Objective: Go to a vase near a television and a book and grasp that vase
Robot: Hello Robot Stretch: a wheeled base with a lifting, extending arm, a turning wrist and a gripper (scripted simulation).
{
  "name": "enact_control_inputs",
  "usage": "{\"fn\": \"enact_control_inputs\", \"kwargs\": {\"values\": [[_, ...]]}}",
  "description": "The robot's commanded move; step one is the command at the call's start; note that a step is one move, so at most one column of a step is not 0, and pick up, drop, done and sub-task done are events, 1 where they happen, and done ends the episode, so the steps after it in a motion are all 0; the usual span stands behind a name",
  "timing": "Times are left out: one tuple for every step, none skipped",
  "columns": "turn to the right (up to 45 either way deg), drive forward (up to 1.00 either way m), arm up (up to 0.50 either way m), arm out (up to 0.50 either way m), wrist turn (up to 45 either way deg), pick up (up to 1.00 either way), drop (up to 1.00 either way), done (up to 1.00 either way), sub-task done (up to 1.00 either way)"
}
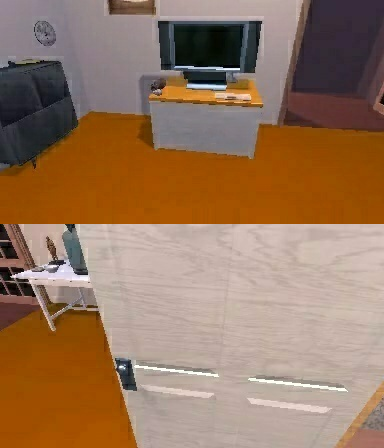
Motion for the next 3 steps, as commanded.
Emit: {"fn": "enact_control_inputs", "kwargs": {"values": [[12.0, 0.00, 0.00, 0.00, 0.0, 0.00, 0.00, 0.00, 0.00], [0.0, 0.55, 0.00, 0.00, 0.0, 0.00, 0.00, 0.00, 0.00], [30.0, 0.00, 0.00, 0.00, 0.0, 0.00, 0.00, 0.00, 0.00]]}}
